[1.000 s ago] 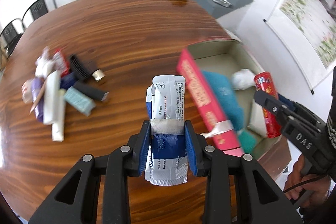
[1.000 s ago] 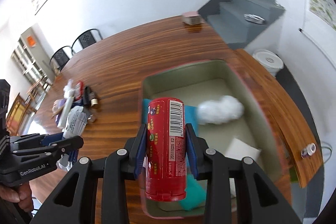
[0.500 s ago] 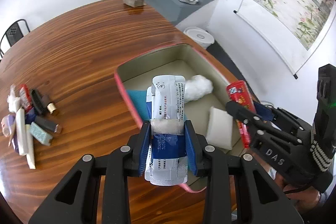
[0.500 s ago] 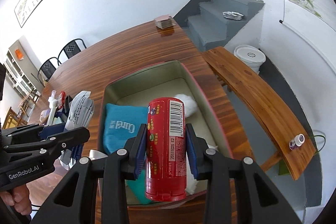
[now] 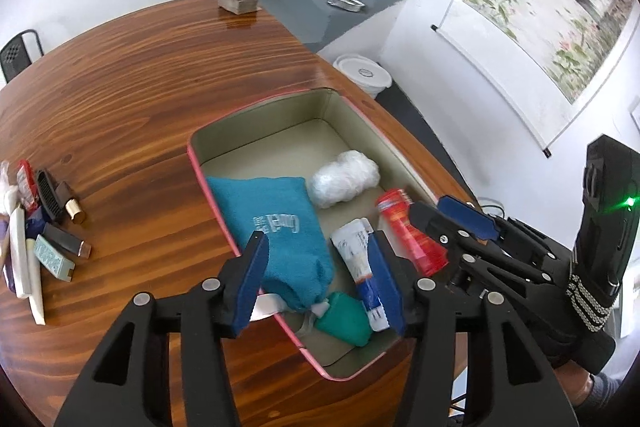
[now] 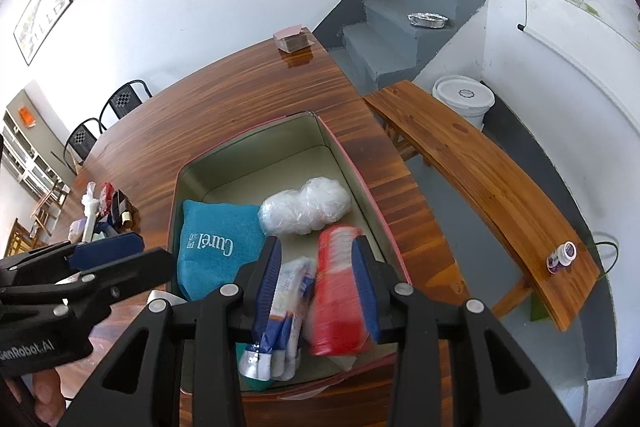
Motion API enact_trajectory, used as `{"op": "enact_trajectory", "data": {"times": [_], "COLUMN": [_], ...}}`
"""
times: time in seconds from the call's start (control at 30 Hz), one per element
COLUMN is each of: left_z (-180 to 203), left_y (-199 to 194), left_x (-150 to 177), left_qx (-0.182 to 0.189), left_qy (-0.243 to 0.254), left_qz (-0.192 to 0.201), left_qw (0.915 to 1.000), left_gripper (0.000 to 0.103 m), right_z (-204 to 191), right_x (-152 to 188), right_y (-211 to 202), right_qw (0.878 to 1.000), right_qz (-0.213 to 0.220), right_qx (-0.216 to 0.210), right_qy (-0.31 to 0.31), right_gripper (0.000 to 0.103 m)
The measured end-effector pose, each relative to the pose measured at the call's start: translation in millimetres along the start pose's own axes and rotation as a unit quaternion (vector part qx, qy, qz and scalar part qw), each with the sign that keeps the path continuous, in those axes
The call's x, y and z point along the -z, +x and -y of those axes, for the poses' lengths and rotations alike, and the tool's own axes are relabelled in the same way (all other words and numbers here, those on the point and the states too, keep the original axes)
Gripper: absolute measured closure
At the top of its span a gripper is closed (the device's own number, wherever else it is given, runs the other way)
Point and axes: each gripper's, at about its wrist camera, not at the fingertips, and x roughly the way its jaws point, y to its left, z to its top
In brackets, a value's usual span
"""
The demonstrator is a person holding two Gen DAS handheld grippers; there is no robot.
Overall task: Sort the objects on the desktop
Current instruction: 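Open the right gripper to drop the red can while the left drops the packet into the tin, then move both open grippers away from the tin back to the pile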
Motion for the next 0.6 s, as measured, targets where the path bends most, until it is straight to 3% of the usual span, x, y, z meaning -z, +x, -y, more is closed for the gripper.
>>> {"op": "enact_trajectory", "data": {"times": [0.6], "left_z": [-49.6], "left_y": [-13.7], "left_x": [15.2], "left_qx": [-0.034], "left_qy": [-0.057], "left_qz": [-0.006], "left_qw": [0.9978], "left_gripper": [0.048], "right_z": [-45.0], "right_x": [1.5], "right_y": [11.1], "right_qw": [0.999], "right_qz": [-0.010], "right_qx": [-0.026], "right_qy": [-0.036], "right_gripper": [0.059]}}
